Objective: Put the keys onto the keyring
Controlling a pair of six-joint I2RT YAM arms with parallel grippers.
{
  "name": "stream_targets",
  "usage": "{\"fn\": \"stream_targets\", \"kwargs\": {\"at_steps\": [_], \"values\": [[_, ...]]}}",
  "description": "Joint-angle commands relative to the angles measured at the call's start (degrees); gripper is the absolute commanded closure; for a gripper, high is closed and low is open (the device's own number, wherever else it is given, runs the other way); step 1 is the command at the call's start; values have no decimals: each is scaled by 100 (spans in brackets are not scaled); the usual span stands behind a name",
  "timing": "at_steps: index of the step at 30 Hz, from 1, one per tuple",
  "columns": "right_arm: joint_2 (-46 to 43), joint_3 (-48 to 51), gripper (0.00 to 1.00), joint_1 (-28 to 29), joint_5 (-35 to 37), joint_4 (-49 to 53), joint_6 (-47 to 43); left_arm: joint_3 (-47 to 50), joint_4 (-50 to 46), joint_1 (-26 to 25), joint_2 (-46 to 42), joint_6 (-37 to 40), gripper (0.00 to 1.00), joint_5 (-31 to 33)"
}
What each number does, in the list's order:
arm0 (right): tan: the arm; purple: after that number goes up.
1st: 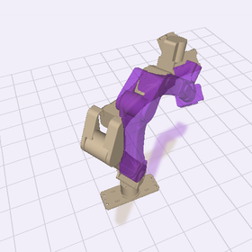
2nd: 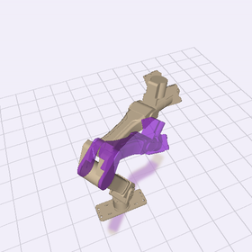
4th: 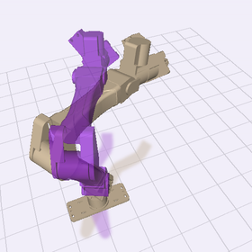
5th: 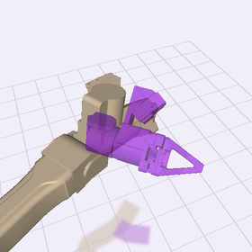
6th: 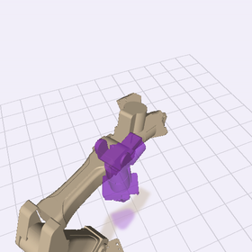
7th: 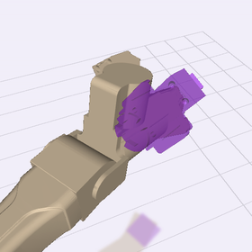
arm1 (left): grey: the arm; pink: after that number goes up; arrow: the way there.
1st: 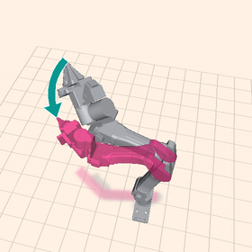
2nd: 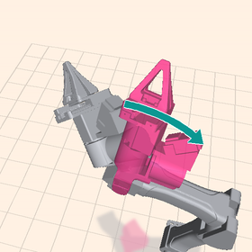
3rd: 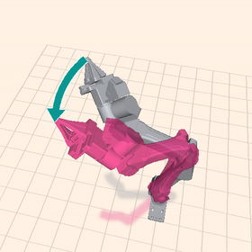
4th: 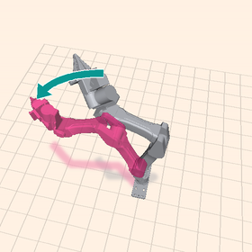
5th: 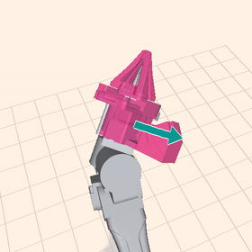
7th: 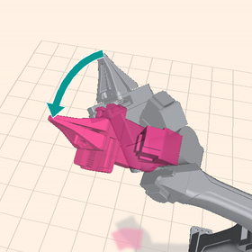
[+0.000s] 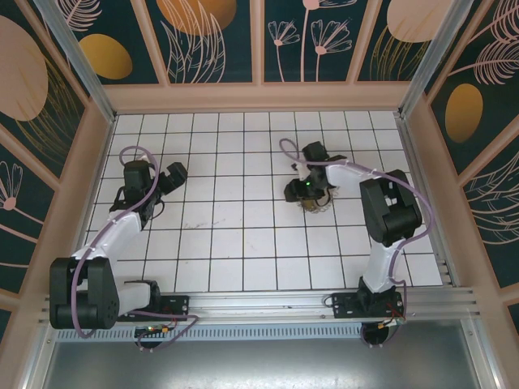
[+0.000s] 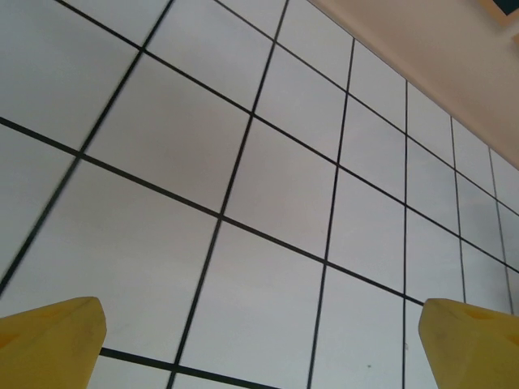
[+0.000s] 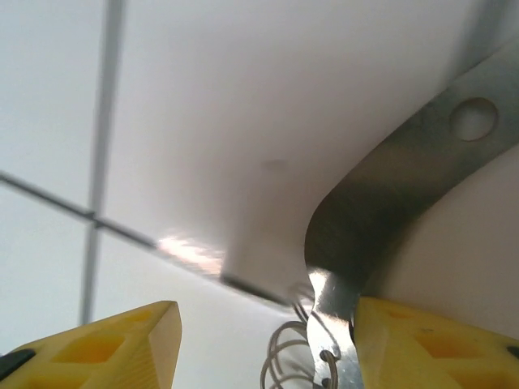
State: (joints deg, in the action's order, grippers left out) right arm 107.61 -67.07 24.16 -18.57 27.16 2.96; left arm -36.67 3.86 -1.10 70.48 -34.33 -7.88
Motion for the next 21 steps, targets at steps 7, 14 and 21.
{"fn": "stream_targets", "kwargs": {"at_steps": [7,14,21], "values": [[1173,-1173,45,2309,-561,-152,855,-217,-219,-21,-33,593,1,303],[789,-1624,45,2835,185,10,1070,-133,392,-22,-87,758,1,-902],[-810,-112,42,2686,1546,-290,2832,-34,827,-105,175,533,6,-1755]]}}
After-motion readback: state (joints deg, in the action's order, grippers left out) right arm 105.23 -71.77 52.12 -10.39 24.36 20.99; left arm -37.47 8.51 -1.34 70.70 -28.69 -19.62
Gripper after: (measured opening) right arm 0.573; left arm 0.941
